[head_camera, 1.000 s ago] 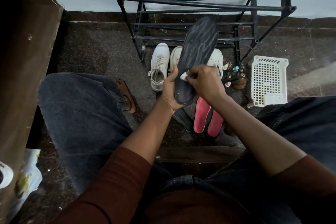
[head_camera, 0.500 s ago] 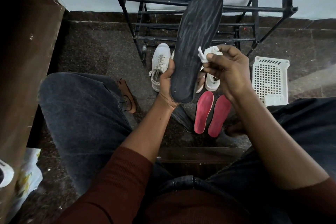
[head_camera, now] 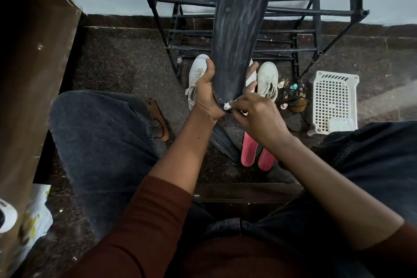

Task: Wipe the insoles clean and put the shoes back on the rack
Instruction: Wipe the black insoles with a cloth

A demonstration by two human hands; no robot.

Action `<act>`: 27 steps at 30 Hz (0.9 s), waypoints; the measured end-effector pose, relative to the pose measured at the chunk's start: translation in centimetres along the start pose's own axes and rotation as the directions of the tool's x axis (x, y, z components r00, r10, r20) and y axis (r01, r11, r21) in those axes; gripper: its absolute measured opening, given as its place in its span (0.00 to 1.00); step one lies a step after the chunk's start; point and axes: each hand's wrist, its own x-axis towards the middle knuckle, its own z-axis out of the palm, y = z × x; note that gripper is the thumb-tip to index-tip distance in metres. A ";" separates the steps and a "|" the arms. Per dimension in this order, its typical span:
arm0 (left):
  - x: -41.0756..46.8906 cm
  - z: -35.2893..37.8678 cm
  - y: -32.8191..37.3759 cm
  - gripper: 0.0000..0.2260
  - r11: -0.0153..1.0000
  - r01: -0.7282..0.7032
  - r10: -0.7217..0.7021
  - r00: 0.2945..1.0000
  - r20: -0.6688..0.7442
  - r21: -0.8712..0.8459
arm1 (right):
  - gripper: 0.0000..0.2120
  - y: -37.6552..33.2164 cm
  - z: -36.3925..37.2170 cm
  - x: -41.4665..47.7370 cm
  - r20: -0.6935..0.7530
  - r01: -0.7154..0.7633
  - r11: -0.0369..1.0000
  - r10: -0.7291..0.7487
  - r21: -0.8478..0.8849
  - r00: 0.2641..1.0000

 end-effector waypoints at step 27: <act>-1.1 -1.1 -2.2 0.34 0.993 0.007 -0.005 1.000 -0.013 0.121 | 0.12 1.1 0.1 3.1 -0.225 -0.276 0.949 0.239 -0.152 0.945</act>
